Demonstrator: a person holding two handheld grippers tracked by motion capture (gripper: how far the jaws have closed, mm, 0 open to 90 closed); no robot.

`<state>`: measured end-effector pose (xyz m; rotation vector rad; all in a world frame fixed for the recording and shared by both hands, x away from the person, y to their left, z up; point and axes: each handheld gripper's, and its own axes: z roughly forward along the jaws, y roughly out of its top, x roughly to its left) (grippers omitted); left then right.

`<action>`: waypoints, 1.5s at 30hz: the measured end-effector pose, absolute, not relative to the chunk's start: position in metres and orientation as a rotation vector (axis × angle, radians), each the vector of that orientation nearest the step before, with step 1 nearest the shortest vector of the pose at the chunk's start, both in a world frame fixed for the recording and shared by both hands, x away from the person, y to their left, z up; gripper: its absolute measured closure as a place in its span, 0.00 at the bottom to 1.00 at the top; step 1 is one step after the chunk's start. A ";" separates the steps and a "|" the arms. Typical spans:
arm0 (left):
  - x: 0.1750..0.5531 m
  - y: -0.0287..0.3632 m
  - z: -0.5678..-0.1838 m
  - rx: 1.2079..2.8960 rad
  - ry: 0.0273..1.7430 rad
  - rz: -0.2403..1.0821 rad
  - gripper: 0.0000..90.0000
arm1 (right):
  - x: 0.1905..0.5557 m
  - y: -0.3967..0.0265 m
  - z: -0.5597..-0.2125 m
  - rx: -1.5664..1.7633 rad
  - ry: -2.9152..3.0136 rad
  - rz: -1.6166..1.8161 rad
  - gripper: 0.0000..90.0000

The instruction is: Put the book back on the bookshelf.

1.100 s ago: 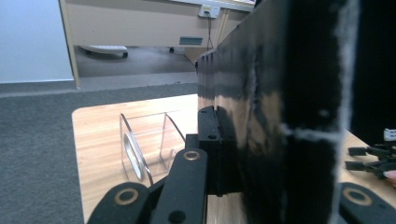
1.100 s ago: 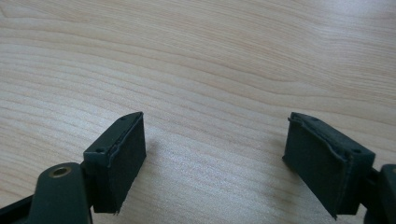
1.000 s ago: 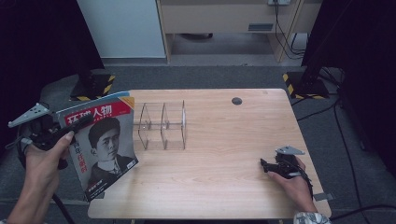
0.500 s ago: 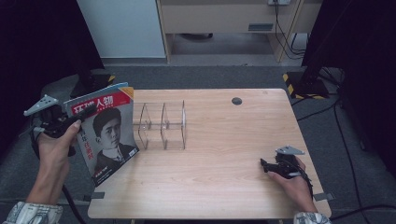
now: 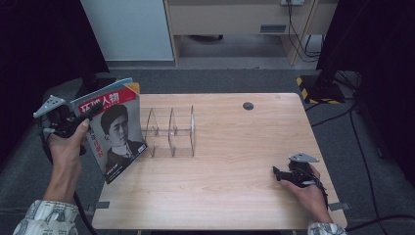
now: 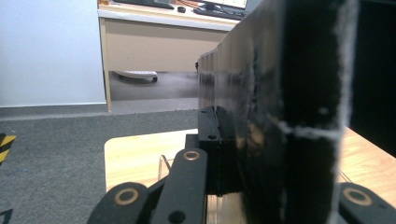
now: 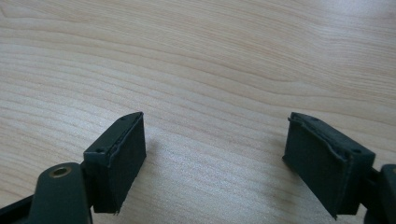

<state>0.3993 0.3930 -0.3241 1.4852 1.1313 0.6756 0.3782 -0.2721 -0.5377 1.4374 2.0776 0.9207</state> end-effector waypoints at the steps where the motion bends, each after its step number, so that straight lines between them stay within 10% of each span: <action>1: 0.402 0.391 -0.325 1.483 1.131 0.681 0.96 | 0.378 -0.272 -0.538 1.437 2.078 0.921 0.23; 45: 0.423 0.371 -0.352 1.390 1.053 0.790 0.96 | 0.378 -0.272 -0.538 1.436 2.077 0.922 0.23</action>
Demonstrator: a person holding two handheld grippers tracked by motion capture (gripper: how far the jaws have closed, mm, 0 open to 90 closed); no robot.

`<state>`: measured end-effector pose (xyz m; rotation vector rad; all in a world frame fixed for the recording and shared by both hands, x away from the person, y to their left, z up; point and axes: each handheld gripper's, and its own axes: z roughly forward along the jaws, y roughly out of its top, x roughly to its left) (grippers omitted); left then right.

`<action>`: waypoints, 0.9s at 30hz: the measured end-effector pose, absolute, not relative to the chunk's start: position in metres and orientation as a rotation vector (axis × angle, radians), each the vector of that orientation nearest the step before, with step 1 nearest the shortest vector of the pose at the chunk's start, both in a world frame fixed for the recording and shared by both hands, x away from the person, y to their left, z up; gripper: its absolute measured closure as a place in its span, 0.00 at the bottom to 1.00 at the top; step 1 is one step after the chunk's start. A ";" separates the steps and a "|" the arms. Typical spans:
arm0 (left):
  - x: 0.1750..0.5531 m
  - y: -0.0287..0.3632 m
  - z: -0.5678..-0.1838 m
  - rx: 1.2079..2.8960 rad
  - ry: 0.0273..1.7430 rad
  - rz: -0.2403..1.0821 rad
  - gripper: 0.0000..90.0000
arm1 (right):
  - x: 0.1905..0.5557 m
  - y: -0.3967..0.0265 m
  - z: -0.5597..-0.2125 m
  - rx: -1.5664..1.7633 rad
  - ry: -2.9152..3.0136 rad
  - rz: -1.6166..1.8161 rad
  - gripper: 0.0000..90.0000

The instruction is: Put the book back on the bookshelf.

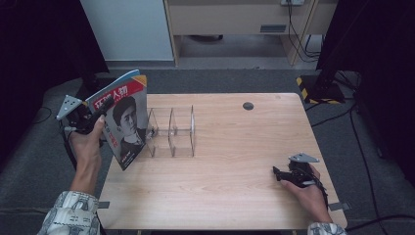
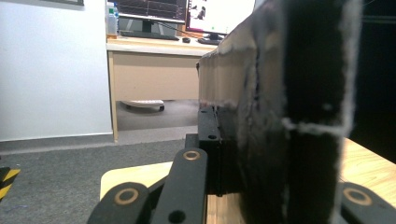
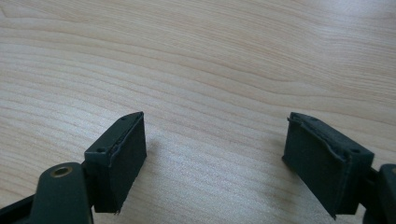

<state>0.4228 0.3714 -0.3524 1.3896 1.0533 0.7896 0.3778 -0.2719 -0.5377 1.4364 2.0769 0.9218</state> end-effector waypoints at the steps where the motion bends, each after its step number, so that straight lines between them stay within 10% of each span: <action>1: 0.423 0.371 -0.354 1.382 1.053 0.787 0.96 | 0.378 -0.272 -0.538 1.438 2.077 0.922 0.24; 27: 0.412 0.366 -0.372 1.298 1.025 0.793 0.96 | 0.377 -0.272 -0.537 1.424 2.089 0.924 0.24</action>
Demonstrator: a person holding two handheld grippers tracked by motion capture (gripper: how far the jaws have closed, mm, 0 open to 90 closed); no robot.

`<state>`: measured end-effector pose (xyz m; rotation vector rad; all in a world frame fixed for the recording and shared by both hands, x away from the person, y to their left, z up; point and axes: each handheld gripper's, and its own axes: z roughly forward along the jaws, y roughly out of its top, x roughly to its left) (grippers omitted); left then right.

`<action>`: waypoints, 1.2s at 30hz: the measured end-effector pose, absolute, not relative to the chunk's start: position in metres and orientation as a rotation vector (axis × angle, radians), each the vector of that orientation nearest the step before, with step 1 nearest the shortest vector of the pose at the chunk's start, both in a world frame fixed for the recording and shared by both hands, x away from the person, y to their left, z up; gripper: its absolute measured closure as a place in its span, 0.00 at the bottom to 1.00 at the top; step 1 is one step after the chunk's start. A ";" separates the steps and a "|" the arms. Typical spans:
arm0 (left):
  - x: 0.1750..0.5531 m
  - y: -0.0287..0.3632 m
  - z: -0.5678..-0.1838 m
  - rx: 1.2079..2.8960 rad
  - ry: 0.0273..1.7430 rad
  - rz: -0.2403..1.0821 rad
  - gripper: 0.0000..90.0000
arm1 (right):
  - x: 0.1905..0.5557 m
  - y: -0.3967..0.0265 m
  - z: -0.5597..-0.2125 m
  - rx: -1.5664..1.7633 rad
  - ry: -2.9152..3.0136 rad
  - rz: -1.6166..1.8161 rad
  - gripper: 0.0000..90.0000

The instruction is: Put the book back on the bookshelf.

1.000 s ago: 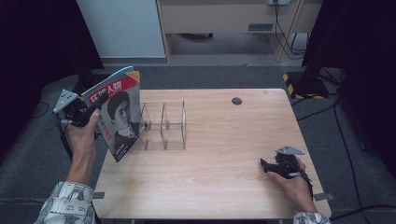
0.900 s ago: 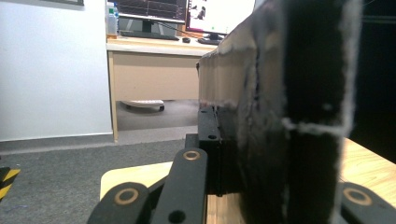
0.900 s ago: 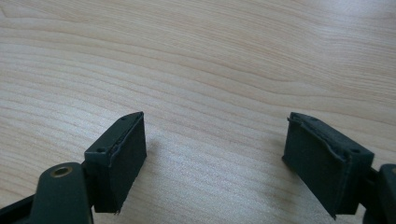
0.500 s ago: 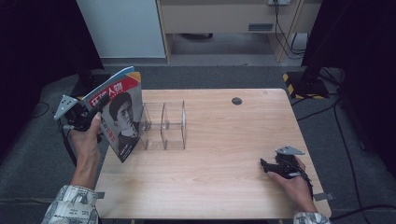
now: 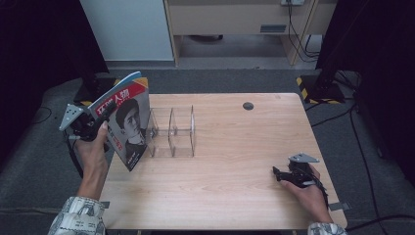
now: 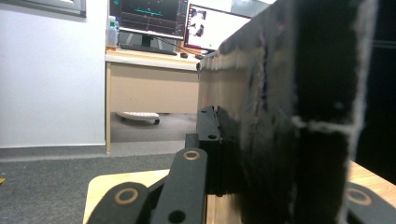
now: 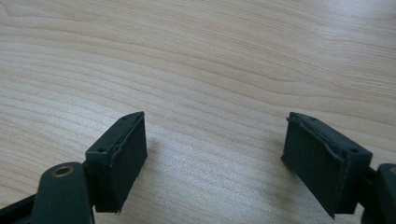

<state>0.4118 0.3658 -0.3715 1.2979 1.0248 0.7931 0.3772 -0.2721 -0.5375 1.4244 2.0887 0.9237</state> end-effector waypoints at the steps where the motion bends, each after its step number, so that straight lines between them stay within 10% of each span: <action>1: 0.412 0.366 -0.372 1.297 1.025 0.794 0.96 | 0.377 -0.272 -0.537 1.424 2.089 0.924 0.24; 36: 0.402 0.370 -0.392 1.256 1.071 0.810 0.93 | 0.375 -0.272 -0.538 1.421 2.090 0.926 0.24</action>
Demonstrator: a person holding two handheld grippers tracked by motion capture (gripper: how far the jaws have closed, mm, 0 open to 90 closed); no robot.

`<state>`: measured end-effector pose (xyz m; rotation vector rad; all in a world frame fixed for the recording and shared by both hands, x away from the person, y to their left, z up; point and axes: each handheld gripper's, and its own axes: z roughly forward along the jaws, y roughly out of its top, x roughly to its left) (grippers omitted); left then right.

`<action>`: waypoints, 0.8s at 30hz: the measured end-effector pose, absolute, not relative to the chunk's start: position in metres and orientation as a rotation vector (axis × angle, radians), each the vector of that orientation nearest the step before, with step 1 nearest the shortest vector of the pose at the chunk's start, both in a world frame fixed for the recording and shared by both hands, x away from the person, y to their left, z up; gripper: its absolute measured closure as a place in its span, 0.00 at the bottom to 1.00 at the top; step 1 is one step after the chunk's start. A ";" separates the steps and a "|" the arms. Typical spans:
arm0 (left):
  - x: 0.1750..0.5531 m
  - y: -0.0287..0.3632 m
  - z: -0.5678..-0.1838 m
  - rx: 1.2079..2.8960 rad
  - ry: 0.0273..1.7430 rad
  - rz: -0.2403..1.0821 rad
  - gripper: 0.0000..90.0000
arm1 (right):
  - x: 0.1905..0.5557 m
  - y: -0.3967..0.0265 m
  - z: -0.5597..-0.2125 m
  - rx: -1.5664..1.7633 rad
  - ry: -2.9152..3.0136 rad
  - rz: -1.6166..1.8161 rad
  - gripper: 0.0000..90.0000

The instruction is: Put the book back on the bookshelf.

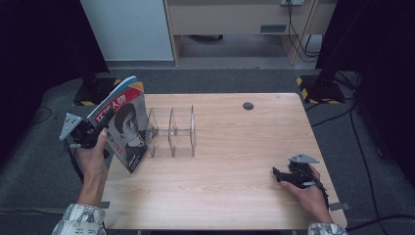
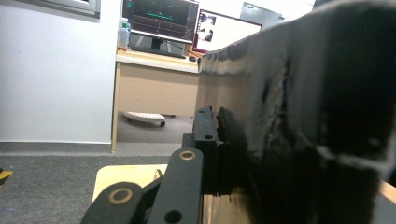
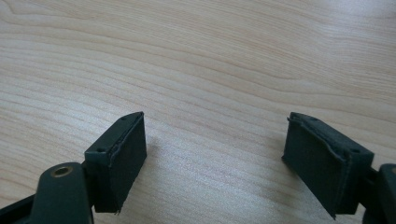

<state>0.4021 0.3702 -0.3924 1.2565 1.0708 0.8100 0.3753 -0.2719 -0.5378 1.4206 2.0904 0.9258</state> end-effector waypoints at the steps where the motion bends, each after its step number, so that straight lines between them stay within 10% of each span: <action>1: 0.402 0.370 -0.392 1.261 1.078 0.812 0.93 | 0.375 -0.272 -0.538 1.421 2.090 0.926 0.24; 24: 0.402 0.367 -0.390 1.305 1.107 0.837 0.68 | 0.375 -0.272 -0.538 1.420 2.091 0.926 0.24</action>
